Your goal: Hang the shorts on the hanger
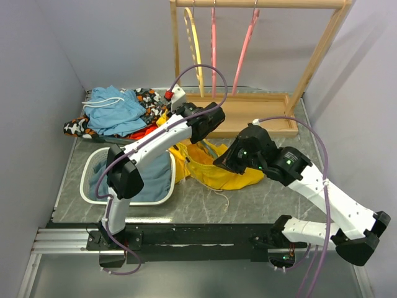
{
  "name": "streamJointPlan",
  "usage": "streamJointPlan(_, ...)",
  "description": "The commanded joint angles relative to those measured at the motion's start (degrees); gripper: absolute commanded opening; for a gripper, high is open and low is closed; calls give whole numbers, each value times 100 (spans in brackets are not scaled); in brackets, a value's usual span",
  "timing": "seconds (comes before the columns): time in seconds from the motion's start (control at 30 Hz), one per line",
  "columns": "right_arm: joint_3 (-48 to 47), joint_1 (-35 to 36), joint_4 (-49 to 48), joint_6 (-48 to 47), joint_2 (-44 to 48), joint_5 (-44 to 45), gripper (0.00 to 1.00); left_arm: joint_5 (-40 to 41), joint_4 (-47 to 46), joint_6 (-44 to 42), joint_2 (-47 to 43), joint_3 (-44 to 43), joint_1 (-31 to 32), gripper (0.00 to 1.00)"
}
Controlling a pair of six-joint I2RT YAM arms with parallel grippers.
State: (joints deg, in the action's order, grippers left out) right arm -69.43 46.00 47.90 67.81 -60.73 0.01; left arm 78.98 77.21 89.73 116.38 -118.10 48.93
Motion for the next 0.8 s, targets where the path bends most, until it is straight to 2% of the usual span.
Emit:
streamJointPlan(0.0,-168,50,-508,556,-158,578,0,-110,93,-324,-238,-266,64,1)
streamJointPlan(0.1,-176,41,-676,584,-263,815,0,-339,119,-457,-466,-205,152,1)
streamJointPlan(0.2,-457,32,-563,514,-474,992,0,-690,-319,-974,-886,94,196,1)
streamJointPlan(0.33,-721,-21,-501,382,-659,1220,0,-1314,-1636,-2455,-1801,1067,214,1)
streamJointPlan(0.4,-739,-91,-553,295,-703,1256,0,-1727,-2321,-2933,-2344,1368,222,1)
streamJointPlan(0.47,-765,-143,-597,137,-738,1299,0,-2147,-2631,-3461,-2628,1667,214,1)
streamJointPlan(0.6,-984,-179,-703,-294,-879,1387,0,-2920,-2887,-4278,-3006,1686,214,1)
streamJointPlan(0.77,-1792,-188,-721,-1049,-1343,1397,0,-3608,-2633,-4833,-3016,1185,214,1)
